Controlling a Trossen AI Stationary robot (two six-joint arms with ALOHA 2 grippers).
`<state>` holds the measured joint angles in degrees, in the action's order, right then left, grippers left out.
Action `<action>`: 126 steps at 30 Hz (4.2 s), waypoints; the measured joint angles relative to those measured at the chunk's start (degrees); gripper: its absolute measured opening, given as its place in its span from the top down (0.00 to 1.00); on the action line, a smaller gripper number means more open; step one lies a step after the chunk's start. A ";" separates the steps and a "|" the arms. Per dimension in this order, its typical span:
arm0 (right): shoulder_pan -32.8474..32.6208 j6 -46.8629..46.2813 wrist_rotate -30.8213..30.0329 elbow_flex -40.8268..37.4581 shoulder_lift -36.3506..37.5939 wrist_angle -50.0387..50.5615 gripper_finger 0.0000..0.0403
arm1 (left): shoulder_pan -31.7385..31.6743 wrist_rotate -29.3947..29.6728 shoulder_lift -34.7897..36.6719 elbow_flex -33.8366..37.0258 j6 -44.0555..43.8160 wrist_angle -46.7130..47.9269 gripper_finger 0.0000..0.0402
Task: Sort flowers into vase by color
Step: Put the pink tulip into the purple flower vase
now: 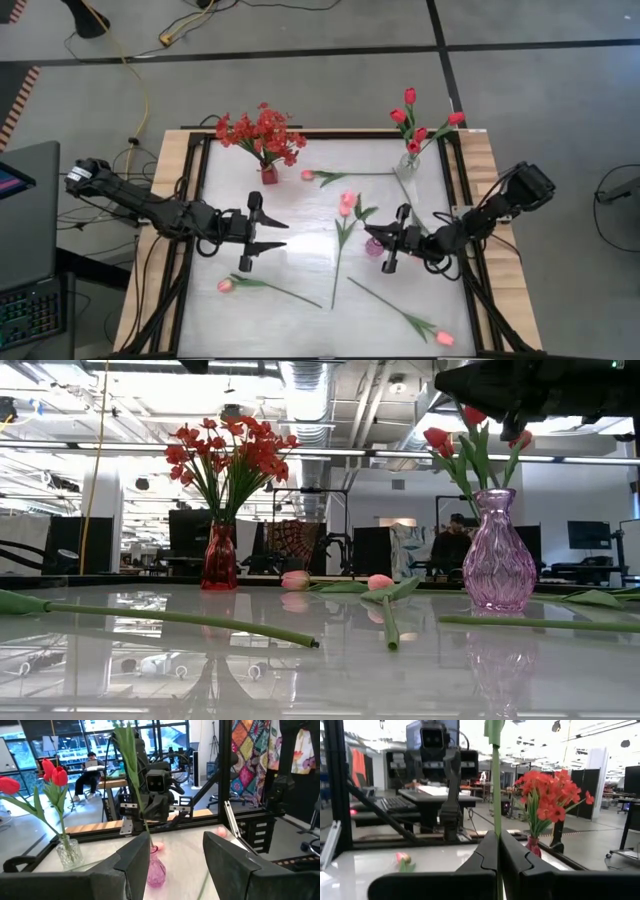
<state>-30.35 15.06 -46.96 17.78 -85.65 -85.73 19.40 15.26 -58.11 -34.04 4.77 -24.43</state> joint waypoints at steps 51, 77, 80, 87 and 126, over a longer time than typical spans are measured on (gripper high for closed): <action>-12.32 1.65 -22.31 -4.15 14.69 8.40 0.85 | 0.02 -1.94 0.00 0.00 -2.29 4.45 0.57; -21.13 30.07 -43.17 -3.54 53.75 6.25 0.76 | -0.11 -1.87 0.02 0.00 -1.40 9.24 0.57; -24.36 27.35 -42.82 -3.18 53.44 6.94 0.73 | -0.41 -1.57 0.02 0.00 -1.39 9.22 0.57; -26.40 14.09 -28.30 3.93 48.02 27.57 0.69 | -3.43 -1.77 0.02 0.00 -1.39 7.97 0.57; 42.08 -65.89 37.98 16.93 30.74 137.58 0.69 | -7.31 -8.72 -0.02 0.00 -1.43 9.99 0.57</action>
<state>11.73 -50.83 -8.98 34.71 -54.91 51.86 12.09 6.54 -58.13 -34.04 3.34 -14.44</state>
